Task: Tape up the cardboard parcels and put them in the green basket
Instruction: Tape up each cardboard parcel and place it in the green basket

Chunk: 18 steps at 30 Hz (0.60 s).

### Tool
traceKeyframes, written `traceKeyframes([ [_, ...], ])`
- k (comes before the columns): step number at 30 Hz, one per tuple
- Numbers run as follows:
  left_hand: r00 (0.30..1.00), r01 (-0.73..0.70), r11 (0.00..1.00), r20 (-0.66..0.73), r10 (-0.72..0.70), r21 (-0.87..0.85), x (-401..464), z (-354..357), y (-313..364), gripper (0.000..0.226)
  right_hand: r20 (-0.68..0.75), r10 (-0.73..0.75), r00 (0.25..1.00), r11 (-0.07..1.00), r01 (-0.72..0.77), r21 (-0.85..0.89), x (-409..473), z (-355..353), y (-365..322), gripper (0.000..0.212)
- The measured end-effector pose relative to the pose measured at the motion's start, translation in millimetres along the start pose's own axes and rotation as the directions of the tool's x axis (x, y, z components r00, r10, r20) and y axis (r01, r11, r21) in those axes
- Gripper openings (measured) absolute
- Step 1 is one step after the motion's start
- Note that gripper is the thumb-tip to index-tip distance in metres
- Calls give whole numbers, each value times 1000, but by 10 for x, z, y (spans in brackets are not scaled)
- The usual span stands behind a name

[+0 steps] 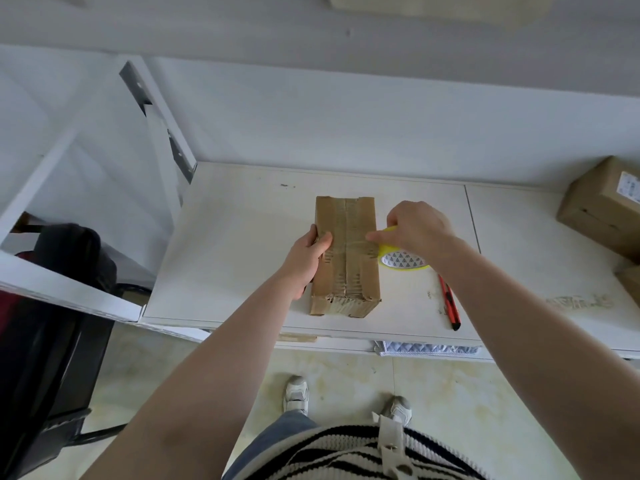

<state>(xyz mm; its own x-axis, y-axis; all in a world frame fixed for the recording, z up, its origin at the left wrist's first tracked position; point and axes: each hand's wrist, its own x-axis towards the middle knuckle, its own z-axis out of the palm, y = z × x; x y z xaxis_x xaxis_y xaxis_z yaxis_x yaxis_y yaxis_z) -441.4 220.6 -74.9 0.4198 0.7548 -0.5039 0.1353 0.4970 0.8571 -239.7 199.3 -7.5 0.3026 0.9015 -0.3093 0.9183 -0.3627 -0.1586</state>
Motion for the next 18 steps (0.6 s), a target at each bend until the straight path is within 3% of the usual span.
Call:
traceKeyframes([
  [5,999,20,996,-49,-24,-87,-5,1,7,34,54,2,999,995,-7,103,94,139,75,50],
  [10,998,42,997,-53,-45,-58,-10,90,10,44,90,-22,996,985,7,171,124,196,167,51],
  [13,994,81,995,-85,-76,60,-7,149,38,67,90,-30,995,984,13,178,131,224,188,51],
  [16,994,58,973,-107,-35,223,27,153,85,50,99,-30,995,983,11,185,133,234,192,50],
  [18,989,50,930,-150,5,365,44,194,150,58,101,-32,994,983,13,182,136,232,196,50],
])
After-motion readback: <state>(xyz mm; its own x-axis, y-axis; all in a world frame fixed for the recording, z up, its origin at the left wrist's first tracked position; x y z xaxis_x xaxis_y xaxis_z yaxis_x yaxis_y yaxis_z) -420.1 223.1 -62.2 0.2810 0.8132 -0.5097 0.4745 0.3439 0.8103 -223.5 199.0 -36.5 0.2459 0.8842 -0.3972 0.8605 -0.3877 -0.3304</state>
